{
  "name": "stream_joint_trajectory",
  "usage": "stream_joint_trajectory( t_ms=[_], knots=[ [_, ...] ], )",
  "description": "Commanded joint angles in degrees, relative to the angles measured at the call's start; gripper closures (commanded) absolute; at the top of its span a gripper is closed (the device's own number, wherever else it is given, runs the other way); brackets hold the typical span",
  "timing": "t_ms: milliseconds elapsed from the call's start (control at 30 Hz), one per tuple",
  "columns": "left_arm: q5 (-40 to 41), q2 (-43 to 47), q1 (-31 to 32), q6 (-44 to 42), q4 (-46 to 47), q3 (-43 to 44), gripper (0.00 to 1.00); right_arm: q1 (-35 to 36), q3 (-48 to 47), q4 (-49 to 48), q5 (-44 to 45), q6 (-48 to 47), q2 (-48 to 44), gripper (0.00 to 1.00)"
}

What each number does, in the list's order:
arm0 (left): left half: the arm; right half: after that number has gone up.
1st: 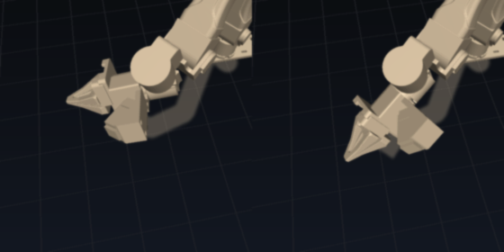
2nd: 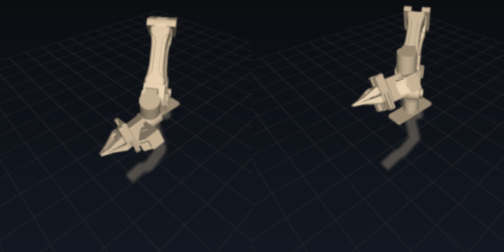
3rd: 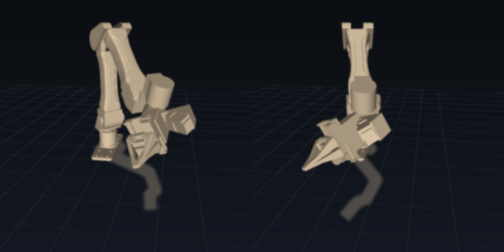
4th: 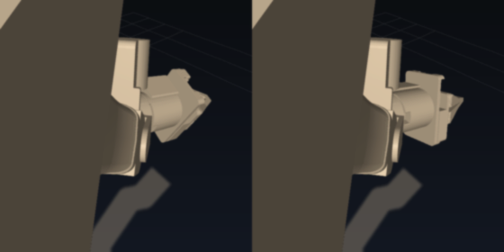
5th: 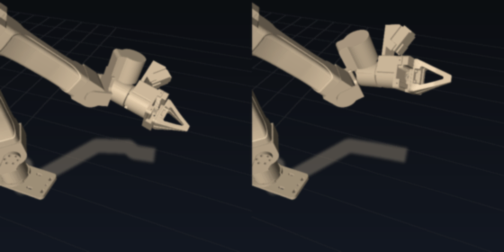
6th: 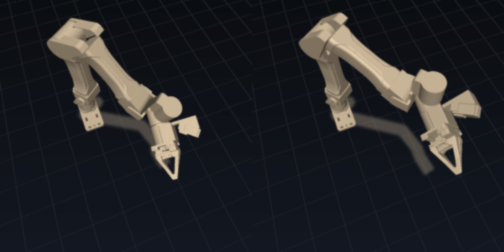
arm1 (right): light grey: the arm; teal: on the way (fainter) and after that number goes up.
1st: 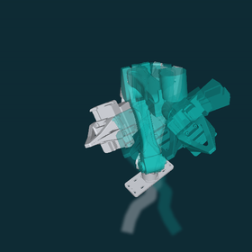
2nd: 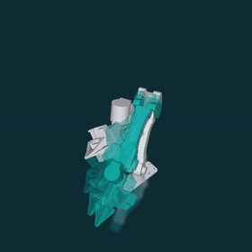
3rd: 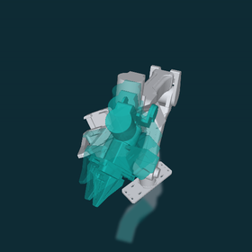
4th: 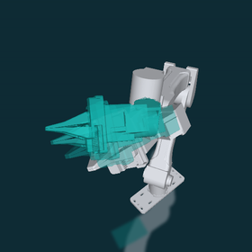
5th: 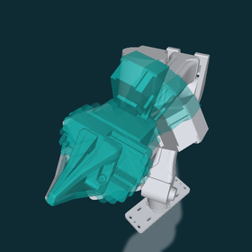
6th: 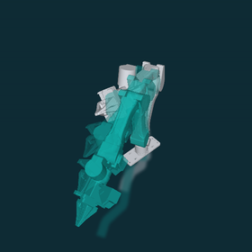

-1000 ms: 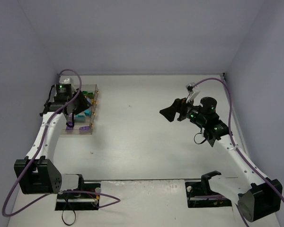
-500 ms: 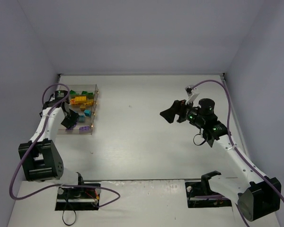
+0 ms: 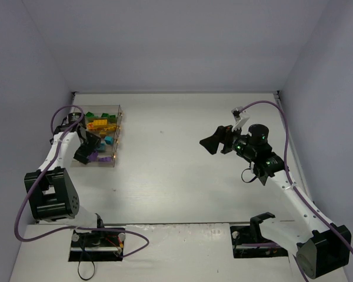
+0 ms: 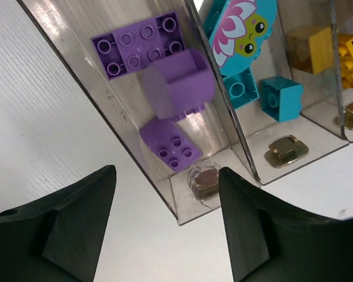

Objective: Sort the legos into containers by color

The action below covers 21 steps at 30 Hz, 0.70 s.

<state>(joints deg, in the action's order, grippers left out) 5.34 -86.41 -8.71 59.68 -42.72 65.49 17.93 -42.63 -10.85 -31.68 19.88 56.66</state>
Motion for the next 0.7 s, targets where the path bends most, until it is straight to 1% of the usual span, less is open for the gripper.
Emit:
stream_joint_trajectory(
  t_ms=[0, 133, 233, 267, 300, 333, 367, 400, 433, 467, 533, 567, 633, 667],
  knots=[
    [-0.2, 3.7, -0.5, 0.8, 1.3, 0.9, 0.36, -0.4, -0.9, -3.0, 0.5, 0.1, -0.2, 0.21],
    [-0.6, 5.9, -0.6, -1.2, 0.9, 2.6, 0.36, -0.4, -1.8, -3.0, 0.9, 0.0, 0.6, 0.21],
    [-1.6, 10.1, -0.5, -6.7, 1.8, 3.8, 0.36, -0.4, -2.7, -2.9, 3.3, -0.2, 0.7, 0.21],
    [-1.8, 12.6, -0.5, -8.4, 2.0, 4.3, 0.36, -0.4, -3.0, -2.9, 4.3, -0.1, 0.6, 0.19],
    [-1.8, 13.7, -0.4, -11.7, 1.8, 4.9, 0.36, -0.4, -3.2, -2.9, 5.4, 0.0, 0.5, 0.18],
    [-1.8, 14.6, -0.3, -13.3, 0.6, 6.5, 0.36, -0.4, -3.8, -2.8, 7.9, 0.0, 0.5, 0.16],
    [-4.2, 16.3, 0.0, -15.5, 0.8, 7.1, 0.36, -0.4, -4.0, -2.6, 9.3, -0.1, 0.2, 0.12],
    [-5.0, 17.1, 0.5, -19.9, 0.4, 7.6, 0.36, -0.4, -4.7, -2.4, 11.0, -0.1, 0.1, 0.10],
    [-5.3, 18.1, 1.0, -21.3, 0.3, 8.1, 0.36, -0.4, -5.1, -2.3, 14.1, -0.4, 0.0, 0.08],
    [-8.1, 20.6, 1.3, -24.8, 0.7, 8.0, 0.36, -0.4, -5.5, -1.7, 15.5, -1.2, -0.1, 0.04],
    [-10.0, 22.9, 2.6, -28.0, 0.7, 7.9, 0.36, -0.4, -7.2, -0.6, 18.3, -2.5, -0.3, 0.01],
    [-10.8, 25.1, 3.3, -31.1, 0.4, 7.9, 0.36, -0.5, -7.7, 0.7, 20.9, -4.0, -0.8, 0.00],
    [-11.3, 28.0, 5.9, -33.8, -1.3, 8.1, 0.36, -0.4, -8.8, 2.8, 25.1, -5.8, -1.9, 0.00],
    [-11.8, 29.0, 6.5, -36.5, -2.0, 8.3, 0.36, -0.4, -9.1, 3.5, 26.6, -6.4, -2.4, 0.00]
  ],
)
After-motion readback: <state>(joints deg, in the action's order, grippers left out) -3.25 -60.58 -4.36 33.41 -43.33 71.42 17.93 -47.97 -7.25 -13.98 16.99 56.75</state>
